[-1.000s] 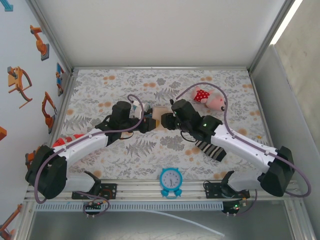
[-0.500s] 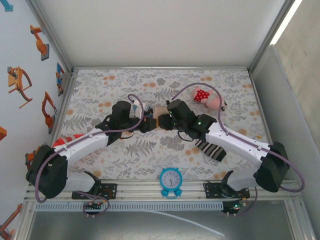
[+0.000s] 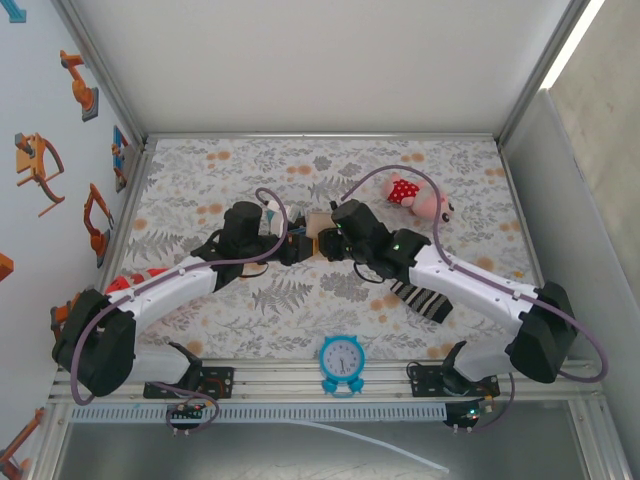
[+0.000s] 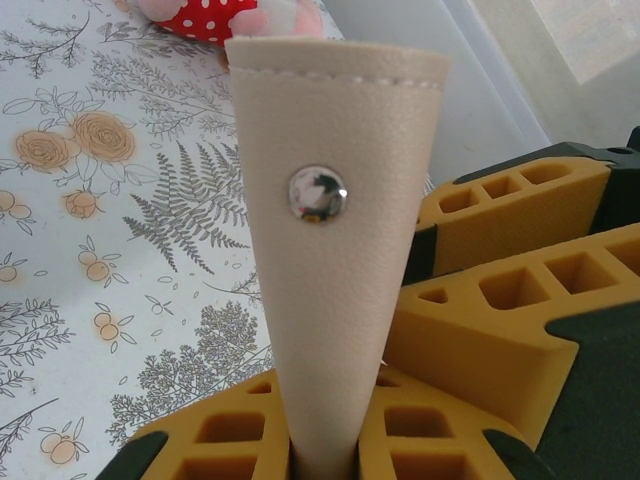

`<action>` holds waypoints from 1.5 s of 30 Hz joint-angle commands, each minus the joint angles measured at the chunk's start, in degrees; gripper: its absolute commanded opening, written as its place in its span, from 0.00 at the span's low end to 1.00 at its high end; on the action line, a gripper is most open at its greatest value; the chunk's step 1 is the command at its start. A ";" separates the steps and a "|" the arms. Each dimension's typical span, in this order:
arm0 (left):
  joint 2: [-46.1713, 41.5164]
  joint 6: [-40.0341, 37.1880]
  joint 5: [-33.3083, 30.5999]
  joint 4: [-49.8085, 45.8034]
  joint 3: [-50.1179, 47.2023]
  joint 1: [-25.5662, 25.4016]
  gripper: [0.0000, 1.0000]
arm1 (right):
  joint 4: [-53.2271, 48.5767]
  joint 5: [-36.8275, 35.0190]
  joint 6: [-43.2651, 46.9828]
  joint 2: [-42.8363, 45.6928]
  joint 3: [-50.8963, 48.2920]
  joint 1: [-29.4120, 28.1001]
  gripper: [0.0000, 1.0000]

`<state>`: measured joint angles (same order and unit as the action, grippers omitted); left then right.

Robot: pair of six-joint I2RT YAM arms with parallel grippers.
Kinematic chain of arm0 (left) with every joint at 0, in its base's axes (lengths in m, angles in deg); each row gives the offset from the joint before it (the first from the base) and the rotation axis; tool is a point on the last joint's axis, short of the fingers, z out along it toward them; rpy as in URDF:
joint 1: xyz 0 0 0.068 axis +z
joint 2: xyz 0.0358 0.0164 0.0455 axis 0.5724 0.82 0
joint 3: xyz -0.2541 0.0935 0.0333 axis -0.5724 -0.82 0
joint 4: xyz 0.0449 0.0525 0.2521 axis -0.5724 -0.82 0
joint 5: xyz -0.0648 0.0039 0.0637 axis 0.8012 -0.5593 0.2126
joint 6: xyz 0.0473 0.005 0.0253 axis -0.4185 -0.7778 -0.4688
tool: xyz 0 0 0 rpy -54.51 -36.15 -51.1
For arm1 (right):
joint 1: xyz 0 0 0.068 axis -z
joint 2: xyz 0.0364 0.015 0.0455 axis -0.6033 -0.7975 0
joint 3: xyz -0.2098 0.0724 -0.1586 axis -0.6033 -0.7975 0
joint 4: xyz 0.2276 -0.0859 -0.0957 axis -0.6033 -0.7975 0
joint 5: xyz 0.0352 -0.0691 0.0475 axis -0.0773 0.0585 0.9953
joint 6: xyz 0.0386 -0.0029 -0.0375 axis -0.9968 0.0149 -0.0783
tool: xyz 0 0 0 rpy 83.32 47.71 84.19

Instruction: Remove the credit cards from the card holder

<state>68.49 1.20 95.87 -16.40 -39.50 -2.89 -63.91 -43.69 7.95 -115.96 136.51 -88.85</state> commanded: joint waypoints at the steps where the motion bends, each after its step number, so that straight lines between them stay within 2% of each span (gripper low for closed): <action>1: -1.35 0.10 4.52 3.67 0.61 -0.58 0.03 | -0.88 -4.61 0.19 0.18 0.80 0.24 0.17; 7: -1.22 0.69 4.14 3.59 0.43 -0.56 0.03 | -0.81 -5.08 0.22 1.83 -0.31 0.28 0.07; 17: -1.27 0.99 3.95 3.60 0.43 -0.51 0.02 | -1.52 -6.87 0.71 3.97 -1.10 0.33 0.06; 26: -3.71 -0.20 4.03 2.27 0.04 0.05 0.00 | -1.69 -7.36 0.53 5.48 -2.53 1.73 0.30; 31: -5.55 0.47 4.24 2.24 -0.35 1.04 0.00 | -0.44 -6.71 0.72 6.80 -3.94 2.75 0.39; 34: -6.22 0.83 4.80 2.50 -0.68 1.28 0.00 | 4.96 -0.82 1.64 8.73 -6.92 4.26 0.45; 41: -8.27 3.81 7.67 6.16 -2.54 2.46 0.00 | 23.99 21.85 0.78 14.01 -16.68 11.06 0.47; 45: -8.62 6.18 10.30 9.45 -3.27 3.15 0.00 | 29.98 28.26 1.28 15.88 -19.25 12.04 0.48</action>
<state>61.63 4.96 102.34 -12.35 -42.16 -0.24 -43.39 -24.65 9.15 -102.10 118.28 -77.18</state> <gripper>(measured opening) 0.153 0.481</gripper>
